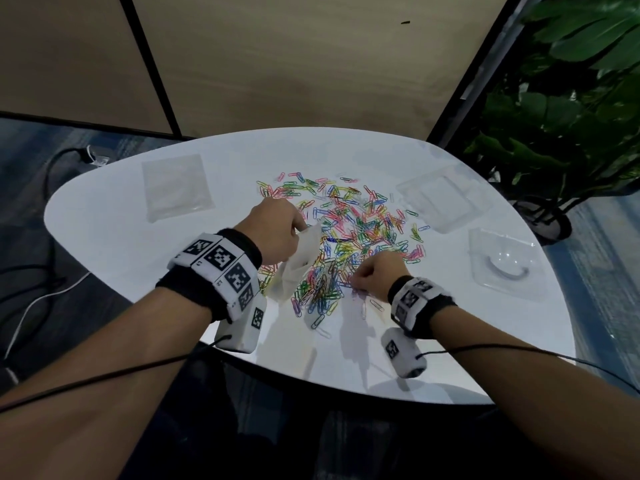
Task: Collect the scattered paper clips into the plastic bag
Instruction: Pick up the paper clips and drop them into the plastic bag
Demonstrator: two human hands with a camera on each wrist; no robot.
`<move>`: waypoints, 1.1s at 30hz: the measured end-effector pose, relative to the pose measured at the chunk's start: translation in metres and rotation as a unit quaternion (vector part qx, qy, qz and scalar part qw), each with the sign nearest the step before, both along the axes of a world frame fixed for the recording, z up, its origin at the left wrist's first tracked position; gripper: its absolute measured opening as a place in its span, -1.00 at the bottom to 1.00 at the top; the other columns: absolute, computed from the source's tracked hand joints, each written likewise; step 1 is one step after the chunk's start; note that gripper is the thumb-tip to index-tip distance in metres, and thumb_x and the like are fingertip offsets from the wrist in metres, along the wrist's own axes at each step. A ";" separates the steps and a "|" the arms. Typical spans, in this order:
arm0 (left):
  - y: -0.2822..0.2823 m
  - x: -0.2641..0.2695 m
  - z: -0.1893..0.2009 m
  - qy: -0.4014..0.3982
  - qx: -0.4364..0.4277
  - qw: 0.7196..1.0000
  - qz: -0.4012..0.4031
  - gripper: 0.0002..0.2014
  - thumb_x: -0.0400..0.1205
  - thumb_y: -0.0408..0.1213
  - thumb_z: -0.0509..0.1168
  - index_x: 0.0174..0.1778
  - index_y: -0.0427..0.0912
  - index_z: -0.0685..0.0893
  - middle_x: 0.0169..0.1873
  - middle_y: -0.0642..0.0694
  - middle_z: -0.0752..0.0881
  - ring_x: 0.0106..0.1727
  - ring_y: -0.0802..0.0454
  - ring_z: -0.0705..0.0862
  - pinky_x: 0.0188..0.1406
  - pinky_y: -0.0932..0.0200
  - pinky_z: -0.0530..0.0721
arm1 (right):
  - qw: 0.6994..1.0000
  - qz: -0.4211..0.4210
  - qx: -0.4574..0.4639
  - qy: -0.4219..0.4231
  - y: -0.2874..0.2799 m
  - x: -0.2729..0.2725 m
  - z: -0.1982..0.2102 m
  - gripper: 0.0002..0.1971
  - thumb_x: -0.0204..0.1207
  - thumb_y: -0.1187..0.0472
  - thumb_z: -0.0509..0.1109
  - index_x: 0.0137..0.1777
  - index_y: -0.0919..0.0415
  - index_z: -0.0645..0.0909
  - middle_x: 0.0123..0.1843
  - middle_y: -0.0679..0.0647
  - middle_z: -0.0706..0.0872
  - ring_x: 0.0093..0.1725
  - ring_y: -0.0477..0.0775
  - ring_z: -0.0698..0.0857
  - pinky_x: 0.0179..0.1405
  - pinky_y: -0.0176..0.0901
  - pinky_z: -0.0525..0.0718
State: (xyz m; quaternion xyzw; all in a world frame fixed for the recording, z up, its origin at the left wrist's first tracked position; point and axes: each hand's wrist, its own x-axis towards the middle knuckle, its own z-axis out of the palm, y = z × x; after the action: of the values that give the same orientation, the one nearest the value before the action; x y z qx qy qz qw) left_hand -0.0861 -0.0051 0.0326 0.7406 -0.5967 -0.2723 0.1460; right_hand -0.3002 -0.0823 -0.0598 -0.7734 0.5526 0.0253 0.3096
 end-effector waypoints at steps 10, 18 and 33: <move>-0.003 -0.011 -0.003 0.025 0.007 1.000 0.005 -0.69 0.62 -0.48 0.24 0.16 -0.21 0.83 -0.11 -0.19 0.87 -0.24 -0.04 0.84 0.06 0.11 0.80 | 0.846 -0.161 0.262 -0.437 0.008 0.032 0.076 -0.81 0.47 0.48 0.48 0.04 0.58 0.70 -0.20 0.23 0.82 -0.29 0.07 0.81 -0.17 -0.28 0.78; 0.000 -0.007 0.000 0.055 -0.009 0.998 0.016 -0.75 0.58 -0.48 0.32 0.08 -0.26 0.85 -0.09 -0.21 0.87 -0.21 -0.07 0.83 0.02 0.02 0.83 | 0.963 -0.021 0.129 -0.234 0.017 0.058 0.060 -0.82 0.45 0.34 0.52 0.05 0.26 0.82 -0.07 0.17 0.85 -0.07 0.11 0.83 0.11 -0.04 0.78; 0.003 0.030 0.015 0.045 -0.091 0.989 0.106 -0.71 0.64 -0.49 0.25 0.18 -0.24 0.82 -0.03 -0.19 0.85 -0.44 0.20 0.72 -0.25 0.27 0.70 | 0.981 0.164 -0.048 -0.089 0.007 0.054 0.048 -0.78 0.47 0.26 0.48 0.10 0.08 0.77 0.07 0.03 0.80 0.03 0.02 0.76 0.17 0.02 0.74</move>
State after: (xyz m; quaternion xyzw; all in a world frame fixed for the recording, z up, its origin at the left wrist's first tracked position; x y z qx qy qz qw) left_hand -0.0560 -0.0018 0.0479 0.7703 -0.5295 -0.2330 0.2681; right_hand -0.2460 -0.0755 -0.0119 -0.8667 0.3891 -0.0200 0.3115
